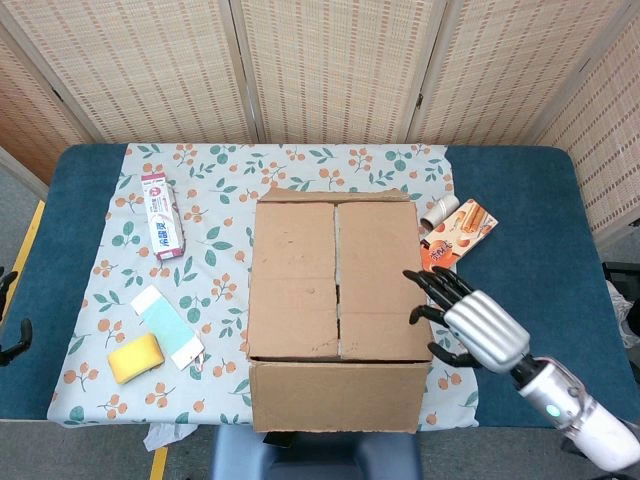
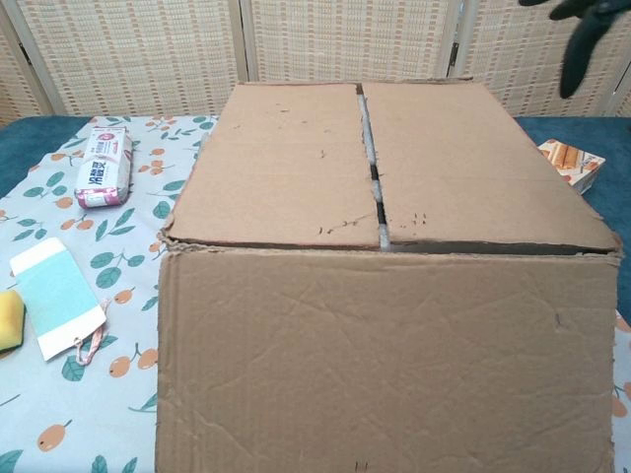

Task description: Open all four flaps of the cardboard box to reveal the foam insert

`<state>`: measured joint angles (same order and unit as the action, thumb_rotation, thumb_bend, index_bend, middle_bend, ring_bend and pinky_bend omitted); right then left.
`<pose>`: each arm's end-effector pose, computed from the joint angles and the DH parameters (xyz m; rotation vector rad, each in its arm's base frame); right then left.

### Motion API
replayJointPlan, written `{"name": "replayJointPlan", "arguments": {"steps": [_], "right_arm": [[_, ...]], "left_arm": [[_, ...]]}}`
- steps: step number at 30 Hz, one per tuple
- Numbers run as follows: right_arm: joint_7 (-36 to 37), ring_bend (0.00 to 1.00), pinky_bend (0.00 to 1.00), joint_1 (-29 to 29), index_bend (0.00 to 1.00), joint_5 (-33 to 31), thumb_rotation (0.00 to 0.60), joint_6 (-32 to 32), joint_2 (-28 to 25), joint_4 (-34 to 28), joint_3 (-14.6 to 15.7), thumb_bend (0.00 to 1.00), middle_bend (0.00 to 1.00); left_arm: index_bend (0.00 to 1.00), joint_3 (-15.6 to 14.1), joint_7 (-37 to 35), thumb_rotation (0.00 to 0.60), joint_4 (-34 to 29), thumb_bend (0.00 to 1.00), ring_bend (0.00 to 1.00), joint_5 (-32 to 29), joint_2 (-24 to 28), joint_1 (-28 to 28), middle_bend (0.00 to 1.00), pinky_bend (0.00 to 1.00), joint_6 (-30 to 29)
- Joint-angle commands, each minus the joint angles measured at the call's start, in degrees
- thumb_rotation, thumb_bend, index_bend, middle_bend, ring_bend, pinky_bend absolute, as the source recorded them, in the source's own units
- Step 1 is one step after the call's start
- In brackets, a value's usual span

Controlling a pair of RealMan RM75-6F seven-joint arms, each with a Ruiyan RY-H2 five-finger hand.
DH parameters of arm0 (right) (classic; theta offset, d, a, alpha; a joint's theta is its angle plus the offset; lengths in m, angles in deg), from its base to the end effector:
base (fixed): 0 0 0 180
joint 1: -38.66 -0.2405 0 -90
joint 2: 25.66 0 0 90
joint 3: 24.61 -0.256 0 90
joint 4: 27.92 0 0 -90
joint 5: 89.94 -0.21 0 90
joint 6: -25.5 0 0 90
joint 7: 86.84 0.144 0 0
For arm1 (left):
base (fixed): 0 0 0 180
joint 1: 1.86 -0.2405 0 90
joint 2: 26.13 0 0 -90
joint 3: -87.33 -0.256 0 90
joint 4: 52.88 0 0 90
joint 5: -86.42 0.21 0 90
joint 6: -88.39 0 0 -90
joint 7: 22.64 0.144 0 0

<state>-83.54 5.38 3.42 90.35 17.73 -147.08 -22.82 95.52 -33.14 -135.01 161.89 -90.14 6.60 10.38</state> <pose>-0.1439 -0.2413 0.1628 2.0305 -0.8793 1.0636 -0.3547 0.2227 0.1927 -1.2153 -0.9602 -0.8871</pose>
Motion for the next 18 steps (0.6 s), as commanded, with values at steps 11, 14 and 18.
{"name": "replayJointPlan", "arguments": {"steps": [11,14,18], "right_arm": [[-34.8,0.00,0.00,-19.9,0.52,-37.5,0.377,-14.7,16.3,-1.2,-12.4,0.36,0.00],[-36.7,0.00,0.00,-22.3,0.53,-41.3,0.349,-15.1,17.9,0.4,-12.5,0.32,0.00],[-38.6,0.00,0.00,-24.6,0.58,-44.1,0.340,-15.2,19.4,1.7,-12.3,0.30,0.00]], "left_arm": [[0.00,0.0,-4.2,0.600,0.9,0.62,0.00,1.1,1.0,-0.9,0.00,0.00,-1.1],[0.00,0.1,-4.9,0.600,1.2,0.63,0.00,1.0,1.1,-1.0,0.00,0.00,-1.1],[0.00,0.1,-5.7,0.600,1.5,0.63,0.00,0.9,1.1,-1.0,0.00,0.00,-0.9]]}}
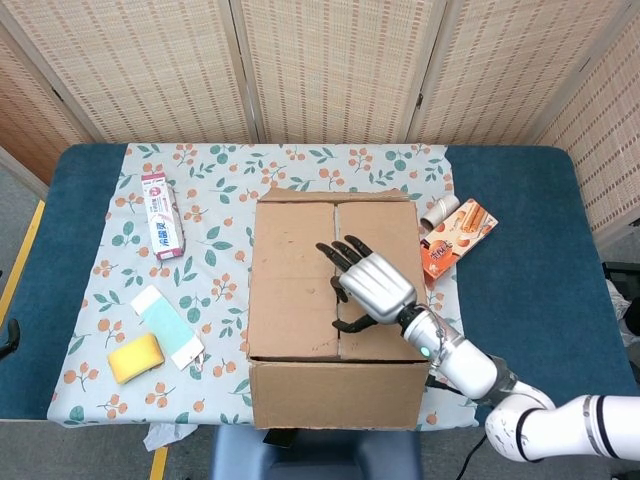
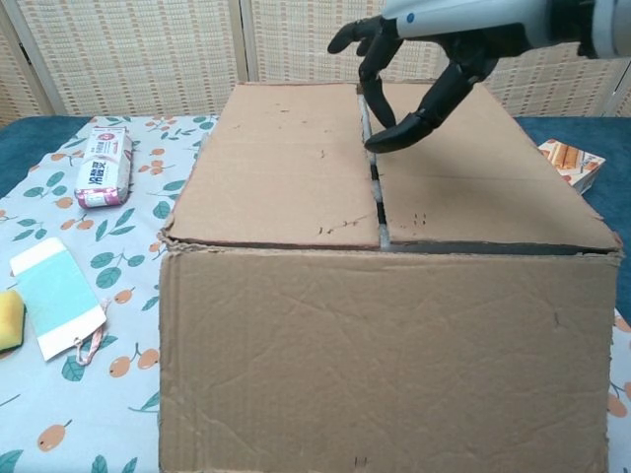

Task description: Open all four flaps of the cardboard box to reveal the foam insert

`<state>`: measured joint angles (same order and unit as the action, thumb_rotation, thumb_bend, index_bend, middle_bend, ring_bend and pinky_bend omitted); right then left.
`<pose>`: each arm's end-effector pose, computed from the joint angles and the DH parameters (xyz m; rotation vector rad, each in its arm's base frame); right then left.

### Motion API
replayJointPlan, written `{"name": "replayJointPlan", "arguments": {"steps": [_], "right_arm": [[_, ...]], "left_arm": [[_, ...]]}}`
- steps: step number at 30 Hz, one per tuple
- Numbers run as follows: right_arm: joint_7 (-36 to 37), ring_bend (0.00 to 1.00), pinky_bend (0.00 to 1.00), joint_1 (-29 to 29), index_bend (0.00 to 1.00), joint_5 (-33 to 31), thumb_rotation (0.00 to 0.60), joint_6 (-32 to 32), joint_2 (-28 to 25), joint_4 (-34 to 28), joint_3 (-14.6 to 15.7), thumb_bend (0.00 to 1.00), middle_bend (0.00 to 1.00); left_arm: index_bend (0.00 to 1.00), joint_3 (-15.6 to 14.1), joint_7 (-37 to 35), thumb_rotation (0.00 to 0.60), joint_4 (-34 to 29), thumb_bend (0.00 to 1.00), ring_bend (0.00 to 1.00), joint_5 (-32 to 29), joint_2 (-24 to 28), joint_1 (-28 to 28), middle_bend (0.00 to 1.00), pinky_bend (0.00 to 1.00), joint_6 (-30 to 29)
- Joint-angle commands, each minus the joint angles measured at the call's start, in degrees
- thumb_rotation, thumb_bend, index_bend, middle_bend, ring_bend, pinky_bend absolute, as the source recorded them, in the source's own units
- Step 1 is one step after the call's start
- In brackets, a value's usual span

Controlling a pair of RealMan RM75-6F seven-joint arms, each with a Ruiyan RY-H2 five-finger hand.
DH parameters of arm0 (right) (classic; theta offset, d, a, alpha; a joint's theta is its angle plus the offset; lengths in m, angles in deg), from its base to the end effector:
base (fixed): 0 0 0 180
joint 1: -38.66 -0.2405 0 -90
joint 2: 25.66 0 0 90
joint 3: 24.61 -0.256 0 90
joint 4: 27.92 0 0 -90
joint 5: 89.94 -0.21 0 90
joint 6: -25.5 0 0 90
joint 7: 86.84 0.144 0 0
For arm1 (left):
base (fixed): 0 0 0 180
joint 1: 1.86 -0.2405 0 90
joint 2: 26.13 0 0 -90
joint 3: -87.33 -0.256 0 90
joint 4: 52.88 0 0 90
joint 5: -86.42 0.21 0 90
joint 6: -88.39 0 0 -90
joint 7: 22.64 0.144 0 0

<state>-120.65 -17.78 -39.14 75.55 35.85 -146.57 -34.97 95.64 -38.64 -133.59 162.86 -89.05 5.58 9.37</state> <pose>-0.0422 -0.3131 0.0778 2.1635 -0.7169 0.8745 -0.3601 0.2175 0.2053 -1.1844 -0.9762 -0.9380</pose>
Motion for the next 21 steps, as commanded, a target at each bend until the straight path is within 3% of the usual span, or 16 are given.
{"name": "replayJointPlan", "arguments": {"steps": [1,6,15,21], "right_arm": [[-1.9,0.00,0.00,-1.9,0.59,-1.8,0.339,-0.3,1.6,1.5,0.0,0.30,0.00],[-3.9,0.00,0.00,-3.5,0.65,-2.5,0.333,1.3,3.9,3.2,0.6,0.30,0.01],[-8.7,0.00,0.00,-5.7,0.66,-3.5,0.324,3.5,6.6,6.0,2.6,0.29,0.00],[-6.6,0.00,0.00,-6.4,0.56,-3.3,0.323,1.7,8.6,9.0,2.8,0.29,0.00]], "left_arm": [[0.00,0.0,-0.4,0.600,0.2,0.63,0.00,0.0,0.0,0.0,0.00,0.00,0.1],[0.00,0.1,-1.0,0.600,0.4,0.63,0.00,-0.1,0.1,-0.1,0.00,0.00,0.1],[0.00,0.2,-1.9,0.600,0.8,0.63,0.00,0.1,0.1,-0.2,0.00,0.00,-0.1],[0.00,0.4,-2.3,0.600,0.9,0.63,0.00,0.1,0.1,-0.4,0.00,0.00,-0.7]]}}
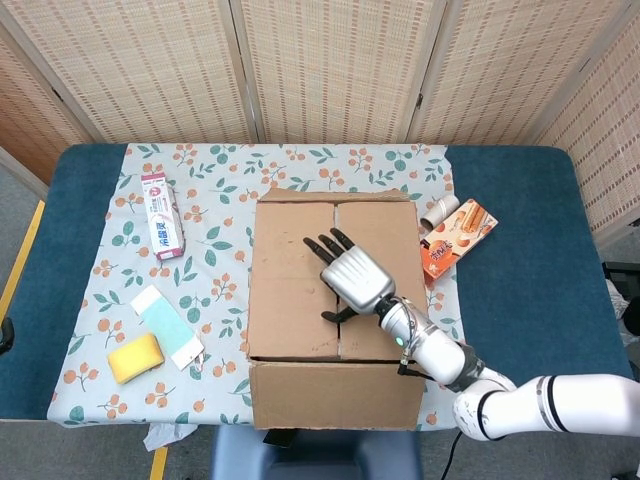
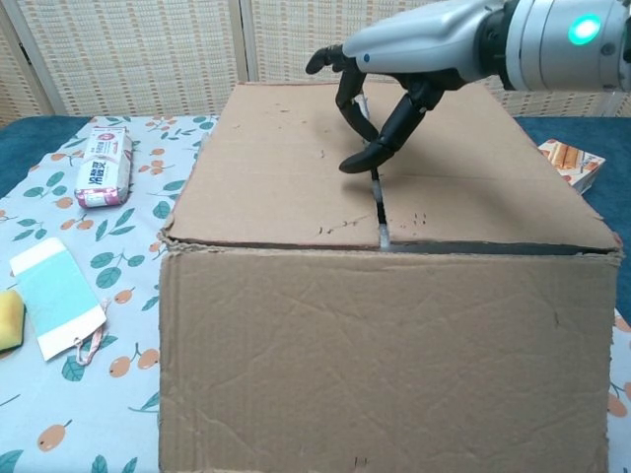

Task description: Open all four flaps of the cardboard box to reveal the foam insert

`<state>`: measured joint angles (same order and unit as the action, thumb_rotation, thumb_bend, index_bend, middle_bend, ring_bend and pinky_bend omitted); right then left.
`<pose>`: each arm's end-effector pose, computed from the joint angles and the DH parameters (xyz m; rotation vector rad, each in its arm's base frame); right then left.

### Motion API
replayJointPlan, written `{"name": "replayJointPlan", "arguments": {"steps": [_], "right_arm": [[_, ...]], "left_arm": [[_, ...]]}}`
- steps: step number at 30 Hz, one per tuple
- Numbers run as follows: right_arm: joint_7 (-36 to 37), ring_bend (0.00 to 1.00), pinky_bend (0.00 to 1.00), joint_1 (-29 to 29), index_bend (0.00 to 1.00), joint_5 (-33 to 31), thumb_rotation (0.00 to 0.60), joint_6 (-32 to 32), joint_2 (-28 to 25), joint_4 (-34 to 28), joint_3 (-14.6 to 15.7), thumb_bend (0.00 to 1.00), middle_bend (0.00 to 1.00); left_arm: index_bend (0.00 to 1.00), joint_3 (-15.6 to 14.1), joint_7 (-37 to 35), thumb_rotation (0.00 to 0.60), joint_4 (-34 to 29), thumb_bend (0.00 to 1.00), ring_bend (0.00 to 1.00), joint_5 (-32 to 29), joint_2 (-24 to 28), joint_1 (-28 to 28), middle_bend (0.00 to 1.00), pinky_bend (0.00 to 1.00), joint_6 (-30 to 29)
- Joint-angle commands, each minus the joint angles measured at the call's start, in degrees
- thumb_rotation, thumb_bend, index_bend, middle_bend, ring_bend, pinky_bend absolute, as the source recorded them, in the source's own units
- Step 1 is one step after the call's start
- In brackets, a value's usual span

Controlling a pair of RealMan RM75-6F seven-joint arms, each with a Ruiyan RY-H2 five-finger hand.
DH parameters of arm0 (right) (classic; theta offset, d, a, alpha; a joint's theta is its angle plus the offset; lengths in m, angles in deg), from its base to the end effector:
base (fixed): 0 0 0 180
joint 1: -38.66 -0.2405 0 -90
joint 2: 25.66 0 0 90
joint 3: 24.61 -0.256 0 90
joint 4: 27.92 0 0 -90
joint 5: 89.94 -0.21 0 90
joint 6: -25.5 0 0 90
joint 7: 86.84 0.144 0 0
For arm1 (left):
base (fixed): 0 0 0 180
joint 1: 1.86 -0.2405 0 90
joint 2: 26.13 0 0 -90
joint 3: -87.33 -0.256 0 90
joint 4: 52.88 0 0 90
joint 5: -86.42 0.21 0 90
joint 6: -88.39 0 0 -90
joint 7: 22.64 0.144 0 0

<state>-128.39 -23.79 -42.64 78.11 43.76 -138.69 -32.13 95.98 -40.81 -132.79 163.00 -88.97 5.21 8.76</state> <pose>-0.0347 -0.3332 0.0456 2.1745 -0.5516 0.7955 -0.3622 0.2165 0.2102 -1.1642 -0.9784 -0.9648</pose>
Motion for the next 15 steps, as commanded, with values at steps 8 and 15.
{"name": "replayJointPlan", "arguments": {"steps": [8,15], "right_arm": [[3.5,0.00,0.00,-1.2,0.53,1.0,0.321,-3.3,1.4,3.6,0.2,0.29,0.00],[2.6,0.00,0.00,-1.9,0.53,-0.2,0.309,-3.2,1.2,4.1,1.3,0.29,0.00]], "left_arm": [[0.00,0.3,-0.8,0.600,0.7,0.63,0.00,-0.5,-0.1,-0.1,0.00,0.00,0.2],[0.00,0.4,-0.9,0.600,0.7,0.63,0.00,-0.5,-0.1,-0.3,0.00,0.00,-0.1]]}}
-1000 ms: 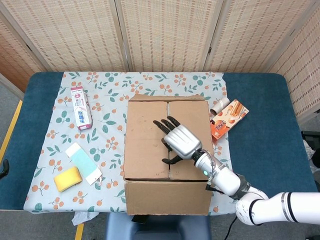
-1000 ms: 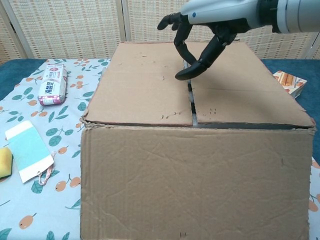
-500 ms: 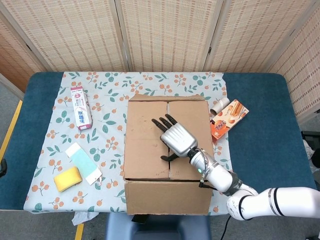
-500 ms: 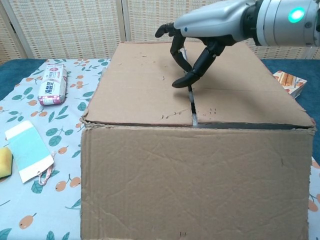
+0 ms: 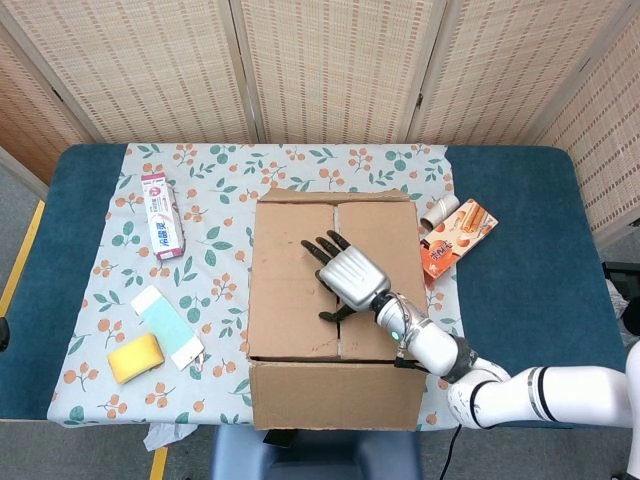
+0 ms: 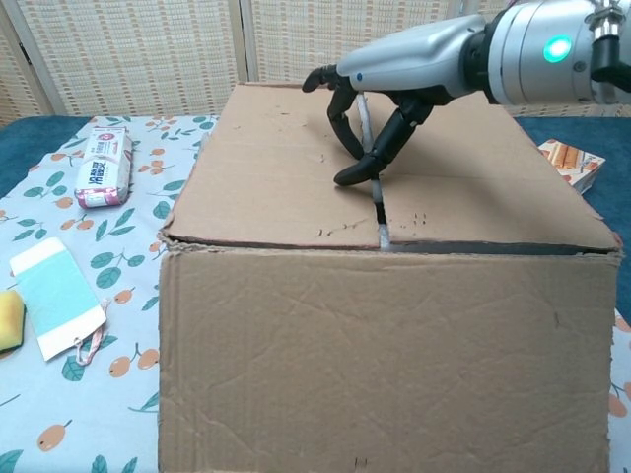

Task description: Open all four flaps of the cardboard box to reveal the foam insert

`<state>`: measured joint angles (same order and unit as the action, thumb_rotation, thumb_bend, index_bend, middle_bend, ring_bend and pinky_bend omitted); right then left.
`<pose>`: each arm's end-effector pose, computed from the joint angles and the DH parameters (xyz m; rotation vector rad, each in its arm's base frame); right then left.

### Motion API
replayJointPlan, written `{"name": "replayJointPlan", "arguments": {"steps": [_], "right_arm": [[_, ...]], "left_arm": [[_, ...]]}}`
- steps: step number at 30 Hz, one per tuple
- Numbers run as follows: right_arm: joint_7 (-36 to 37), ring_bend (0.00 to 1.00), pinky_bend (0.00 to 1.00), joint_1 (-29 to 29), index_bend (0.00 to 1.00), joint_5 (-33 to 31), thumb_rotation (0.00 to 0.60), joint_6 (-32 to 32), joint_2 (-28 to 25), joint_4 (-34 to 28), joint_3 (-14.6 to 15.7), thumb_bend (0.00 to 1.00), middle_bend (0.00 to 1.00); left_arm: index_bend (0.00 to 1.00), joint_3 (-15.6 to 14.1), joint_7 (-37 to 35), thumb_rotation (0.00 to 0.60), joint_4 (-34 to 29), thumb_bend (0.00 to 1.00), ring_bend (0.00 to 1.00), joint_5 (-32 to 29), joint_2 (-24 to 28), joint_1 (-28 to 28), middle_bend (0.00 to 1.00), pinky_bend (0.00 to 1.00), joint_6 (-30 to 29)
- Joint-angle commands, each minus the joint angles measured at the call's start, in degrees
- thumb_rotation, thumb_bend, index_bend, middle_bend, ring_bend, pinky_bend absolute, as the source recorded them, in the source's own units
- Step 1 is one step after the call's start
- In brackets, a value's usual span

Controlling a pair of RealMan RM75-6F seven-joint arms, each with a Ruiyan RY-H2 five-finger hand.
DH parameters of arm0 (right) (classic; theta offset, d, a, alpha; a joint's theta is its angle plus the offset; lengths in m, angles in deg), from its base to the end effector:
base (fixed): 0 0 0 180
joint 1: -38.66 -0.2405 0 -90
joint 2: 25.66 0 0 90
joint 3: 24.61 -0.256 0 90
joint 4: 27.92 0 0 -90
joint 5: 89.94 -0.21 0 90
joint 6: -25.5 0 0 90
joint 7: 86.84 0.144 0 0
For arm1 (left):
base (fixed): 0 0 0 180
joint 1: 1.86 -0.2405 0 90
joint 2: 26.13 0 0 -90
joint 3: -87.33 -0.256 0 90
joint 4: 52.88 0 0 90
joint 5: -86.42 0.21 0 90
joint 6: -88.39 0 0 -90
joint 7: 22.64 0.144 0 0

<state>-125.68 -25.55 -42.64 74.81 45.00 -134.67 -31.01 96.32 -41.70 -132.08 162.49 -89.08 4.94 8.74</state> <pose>-0.0385 -0.3431 0.0353 2.2089 -0.5643 0.7628 -0.3656 0.2158 0.2132 -1.1442 -0.9803 -0.9688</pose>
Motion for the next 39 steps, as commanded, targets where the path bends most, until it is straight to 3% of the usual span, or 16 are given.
{"name": "replayJointPlan", "arguments": {"steps": [1,20,32,39], "right_arm": [[-0.2,0.00,0.00,-0.2,0.53,-0.4,0.309,0.1,0.0,0.1,0.3,0.29,0.00],[-0.1,0.00,0.00,2.1,0.53,1.3,0.305,4.3,-5.4,-5.1,2.1,0.29,0.00],[6.7,0.00,0.00,8.4,0.53,9.9,0.302,9.5,-13.0,-10.4,1.0,0.29,0.00],[11.8,0.00,0.00,13.7,0.53,16.9,0.302,12.4,-17.8,-12.2,2.0,0.29,0.00]], "left_arm": [[0.00,0.0,0.0,0.600,0.0,0.63,0.00,0.0,0.0,0.0,0.00,0.00,-0.1],[0.00,0.4,2.4,0.600,-0.3,0.63,0.00,-0.6,-0.6,-0.2,0.00,0.00,-0.8],[0.00,0.9,6.5,0.600,-0.7,0.63,0.00,-1.4,-1.7,0.1,0.00,0.00,-1.4],[0.00,1.3,8.2,0.600,-0.8,0.63,0.00,-2.5,-2.1,0.5,0.00,0.00,-0.7]]}}
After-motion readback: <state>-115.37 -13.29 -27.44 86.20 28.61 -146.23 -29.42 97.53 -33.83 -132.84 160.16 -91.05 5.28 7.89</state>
